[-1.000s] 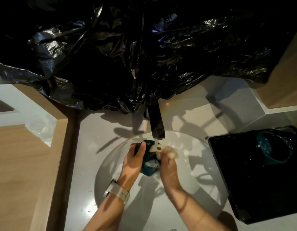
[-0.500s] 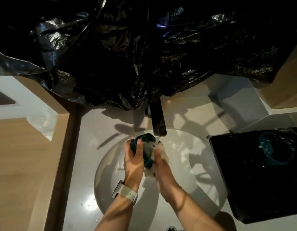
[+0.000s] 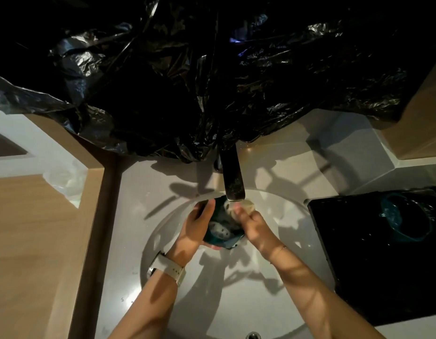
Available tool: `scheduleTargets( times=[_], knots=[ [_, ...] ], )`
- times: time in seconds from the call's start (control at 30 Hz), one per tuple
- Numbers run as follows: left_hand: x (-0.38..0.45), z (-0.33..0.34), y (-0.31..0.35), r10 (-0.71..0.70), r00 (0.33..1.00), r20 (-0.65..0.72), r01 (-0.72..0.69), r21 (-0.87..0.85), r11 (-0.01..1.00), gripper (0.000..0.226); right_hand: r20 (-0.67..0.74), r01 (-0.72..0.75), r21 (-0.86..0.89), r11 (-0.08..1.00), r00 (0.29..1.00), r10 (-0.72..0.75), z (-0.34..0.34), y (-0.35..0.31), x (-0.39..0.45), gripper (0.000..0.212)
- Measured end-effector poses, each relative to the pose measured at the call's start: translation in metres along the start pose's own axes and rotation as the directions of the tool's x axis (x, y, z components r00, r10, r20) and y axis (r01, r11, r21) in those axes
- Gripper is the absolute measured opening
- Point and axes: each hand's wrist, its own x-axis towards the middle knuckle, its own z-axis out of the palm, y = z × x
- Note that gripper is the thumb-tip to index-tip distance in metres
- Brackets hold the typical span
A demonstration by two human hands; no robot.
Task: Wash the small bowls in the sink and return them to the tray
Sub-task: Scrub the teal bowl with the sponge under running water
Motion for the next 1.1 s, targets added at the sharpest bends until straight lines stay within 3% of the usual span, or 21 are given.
scheduleTargets(
  times=[0.17,0.23,0.3,0.43,0.77,0.97,1.1],
  knots=[
    [0.010,0.004,-0.015,0.210,0.977,-0.036,-0.199,0.194,0.961,0.033,-0.225,0.070,0.107,0.992,0.973,-0.044,0.023,0.027,-0.010,0.033],
    [0.009,0.004,-0.024,0.191,0.981,-0.041,-0.182,0.171,0.968,0.044,-0.302,0.134,0.129,0.983,0.949,-0.090,0.031,0.034,-0.017,0.036],
    [0.003,0.006,-0.034,0.134,0.989,-0.066,-0.129,0.074,0.989,0.038,-0.333,0.129,0.140,0.982,0.940,-0.076,0.035,0.034,-0.023,0.037],
    [-0.009,0.010,-0.048,0.109,0.982,-0.152,-0.132,-0.150,0.980,0.028,-0.247,0.021,0.223,0.975,0.968,0.036,0.042,0.037,-0.035,0.033],
    [-0.017,0.010,-0.037,0.270,0.936,-0.227,-0.303,-0.123,0.945,0.022,-0.218,-0.071,0.208,0.975,0.969,0.117,0.041,0.031,-0.010,0.037],
    [-0.021,0.002,-0.038,0.256,0.956,-0.145,-0.274,-0.122,0.954,0.024,-0.189,-0.005,0.186,0.983,0.981,0.040,0.032,0.025,-0.016,0.031],
    [-0.014,-0.014,-0.026,0.144,0.989,0.042,-0.140,-0.087,0.986,0.045,-0.019,0.070,0.013,0.997,0.997,-0.069,0.010,0.002,-0.004,0.016]
  ],
)
